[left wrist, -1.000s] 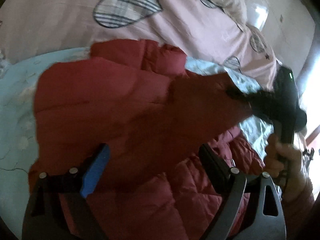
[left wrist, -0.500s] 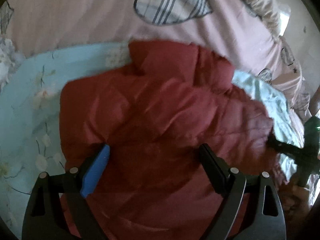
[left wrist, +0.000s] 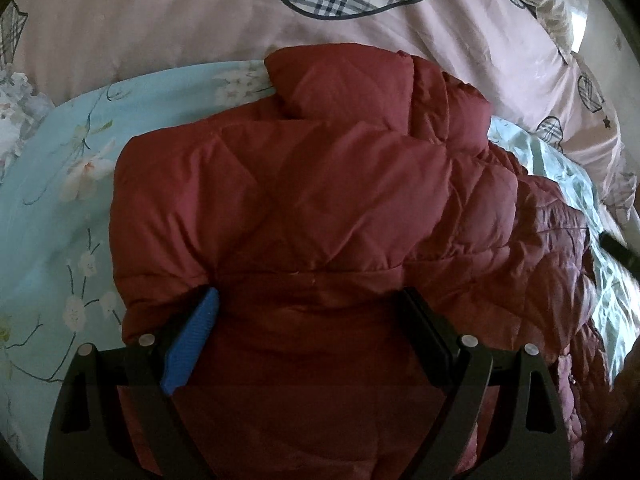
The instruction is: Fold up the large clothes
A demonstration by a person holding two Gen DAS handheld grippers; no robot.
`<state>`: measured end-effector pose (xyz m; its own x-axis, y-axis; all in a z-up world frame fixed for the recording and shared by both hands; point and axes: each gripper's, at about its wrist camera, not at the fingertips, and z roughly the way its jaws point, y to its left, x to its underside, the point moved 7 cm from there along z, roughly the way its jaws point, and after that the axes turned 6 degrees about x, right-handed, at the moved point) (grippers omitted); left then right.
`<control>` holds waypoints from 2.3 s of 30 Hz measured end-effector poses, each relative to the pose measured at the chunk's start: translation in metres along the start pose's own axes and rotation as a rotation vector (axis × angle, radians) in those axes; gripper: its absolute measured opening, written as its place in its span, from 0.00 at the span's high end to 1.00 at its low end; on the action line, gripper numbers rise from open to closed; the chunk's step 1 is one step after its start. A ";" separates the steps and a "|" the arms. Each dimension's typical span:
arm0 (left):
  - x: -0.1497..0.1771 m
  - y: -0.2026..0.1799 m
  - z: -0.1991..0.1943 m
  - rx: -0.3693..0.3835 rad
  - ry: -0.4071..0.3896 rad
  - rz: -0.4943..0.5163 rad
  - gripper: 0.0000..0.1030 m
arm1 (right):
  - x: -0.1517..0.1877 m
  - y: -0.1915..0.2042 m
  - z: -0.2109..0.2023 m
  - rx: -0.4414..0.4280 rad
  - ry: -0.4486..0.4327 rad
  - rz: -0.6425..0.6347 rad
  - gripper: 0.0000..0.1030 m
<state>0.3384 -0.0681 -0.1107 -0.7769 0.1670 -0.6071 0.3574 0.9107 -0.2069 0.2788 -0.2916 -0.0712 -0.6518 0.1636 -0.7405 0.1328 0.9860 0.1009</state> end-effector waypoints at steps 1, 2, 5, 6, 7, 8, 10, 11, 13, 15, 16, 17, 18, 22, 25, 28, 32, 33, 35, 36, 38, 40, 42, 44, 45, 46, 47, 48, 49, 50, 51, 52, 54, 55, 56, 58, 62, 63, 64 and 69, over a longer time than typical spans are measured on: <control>0.000 0.000 0.001 -0.003 0.000 0.002 0.12 | 0.007 0.006 0.013 0.019 0.040 -0.031 0.65; 0.000 0.000 0.000 -0.006 0.001 0.006 0.12 | 0.015 0.007 0.025 0.045 0.077 -0.052 0.65; 0.000 0.001 -0.002 -0.004 0.008 0.012 0.12 | 0.031 -0.003 0.049 0.121 0.128 -0.081 0.64; 0.000 0.000 -0.004 -0.002 0.011 0.018 0.12 | 0.034 -0.007 0.054 0.122 0.137 -0.070 0.63; 0.000 -0.001 -0.009 0.005 0.012 0.026 0.12 | 0.036 -0.012 0.057 0.102 0.144 -0.042 0.63; 0.000 -0.002 -0.014 0.018 0.007 0.029 0.12 | 0.036 -0.015 0.057 0.092 0.147 -0.024 0.63; -0.002 -0.005 -0.028 0.070 -0.033 0.023 0.12 | 0.035 -0.017 0.058 0.089 0.150 -0.013 0.63; -0.003 -0.007 -0.036 0.089 -0.058 0.019 0.12 | 0.036 -0.018 0.059 0.088 0.152 -0.014 0.63; -0.004 -0.007 -0.042 0.083 -0.077 0.018 0.12 | 0.037 -0.018 0.059 0.090 0.152 -0.017 0.63; -0.001 -0.006 -0.035 0.067 -0.048 0.022 0.12 | 0.037 -0.019 0.058 0.087 0.154 -0.011 0.63; 0.004 -0.002 -0.025 0.034 -0.013 0.020 0.12 | 0.037 -0.019 0.057 0.087 0.157 -0.005 0.63; 0.007 0.003 -0.019 0.010 0.005 0.016 0.13 | 0.036 -0.020 0.054 0.085 0.158 0.002 0.62; 0.009 0.006 -0.014 0.002 0.017 0.014 0.13 | 0.035 -0.020 0.053 0.085 0.156 0.008 0.63; 0.011 0.008 -0.007 -0.010 0.020 0.012 0.13 | 0.034 -0.023 0.047 0.114 0.149 -0.008 0.63; 0.012 0.008 -0.004 -0.018 0.019 0.014 0.13 | 0.039 -0.024 0.053 0.114 0.163 -0.014 0.63; 0.013 0.010 -0.003 -0.020 0.019 0.017 0.12 | 0.040 -0.025 0.058 0.113 0.169 -0.005 0.63; 0.016 0.013 0.001 -0.023 0.019 0.018 0.12 | 0.040 -0.028 0.061 0.090 0.168 0.008 0.62; 0.016 0.013 0.002 -0.027 0.020 0.020 0.11 | 0.040 -0.029 0.062 0.083 0.168 0.014 0.62; 0.016 0.012 0.003 -0.034 0.020 0.025 0.11 | 0.040 -0.029 0.062 0.078 0.169 0.019 0.62; 0.016 0.012 0.004 -0.036 0.020 0.026 0.11 | 0.040 -0.029 0.062 0.079 0.169 0.017 0.62; 0.015 0.011 0.005 -0.043 0.023 0.027 0.10 | 0.040 -0.028 0.062 0.080 0.168 0.017 0.62; 0.013 0.011 0.006 -0.054 0.033 0.025 0.10 | 0.040 -0.028 0.062 0.075 0.172 0.024 0.62; 0.012 0.010 0.005 -0.057 0.039 0.020 0.09 | 0.039 -0.029 0.060 0.066 0.170 0.035 0.62; 0.011 0.011 0.003 -0.060 0.048 0.013 0.09 | 0.038 -0.029 0.054 0.053 0.171 0.049 0.62; 0.011 0.011 0.002 -0.063 0.053 0.012 0.09 | 0.037 -0.030 0.050 0.045 0.169 0.060 0.62; 0.011 0.010 0.000 -0.068 0.058 0.012 0.09 | 0.036 -0.030 0.044 0.039 0.167 0.071 0.60; 0.011 0.010 -0.004 -0.074 0.059 0.010 0.10 | 0.036 -0.031 0.037 0.033 0.164 0.082 0.59; 0.011 0.010 -0.008 -0.079 0.056 0.008 0.10 | 0.035 -0.031 0.031 0.028 0.161 0.088 0.54; 0.012 0.011 -0.013 -0.086 0.056 0.003 0.10 | 0.035 -0.031 0.023 0.024 0.156 0.092 0.50; 0.013 0.012 -0.016 -0.087 0.056 -0.004 0.10 | 0.035 -0.032 0.017 0.020 0.153 0.093 0.48; 0.015 0.012 -0.021 -0.083 0.053 -0.010 0.10 | 0.036 -0.031 0.010 0.011 0.152 0.092 0.45; 0.019 0.013 -0.028 -0.074 0.050 -0.017 0.10 | 0.036 -0.031 0.003 0.003 0.151 0.091 0.45; 0.028 0.015 -0.041 -0.065 0.043 -0.025 0.10 | 0.039 -0.032 -0.012 -0.009 0.153 0.087 0.43; 0.033 0.017 -0.049 -0.065 0.038 -0.027 0.10 | 0.042 -0.033 -0.020 -0.011 0.155 0.085 0.42; 0.037 0.017 -0.053 -0.064 0.033 -0.028 0.10 | 0.044 -0.034 -0.028 -0.016 0.156 0.087 0.42; 0.051 0.020 -0.067 -0.062 0.039 -0.035 0.10 | 0.050 -0.036 -0.041 -0.028 0.167 0.092 0.35; 0.081 0.023 -0.091 -0.056 0.047 -0.047 0.10 | 0.063 -0.042 -0.064 -0.041 0.180 0.111 0.29; 0.088 0.024 -0.096 -0.053 0.050 -0.054 0.10 | 0.066 -0.044 -0.068 -0.039 0.181 0.114 0.29; 0.094 0.025 -0.100 -0.052 0.054 -0.061 0.10 | 0.070 -0.046 -0.073 -0.035 0.184 0.120 0.29; 0.118 0.027 -0.118 -0.065 0.066 -0.075 0.10 | 0.091 -0.055 -0.096 -0.043 0.190 0.161 0.29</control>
<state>0.1950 0.0206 -0.0968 -0.8336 0.1199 -0.5391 0.2643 0.9438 -0.1988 0.1406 -0.3283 -0.0800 -0.7542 0.3182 -0.5744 0.2173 0.9464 0.2390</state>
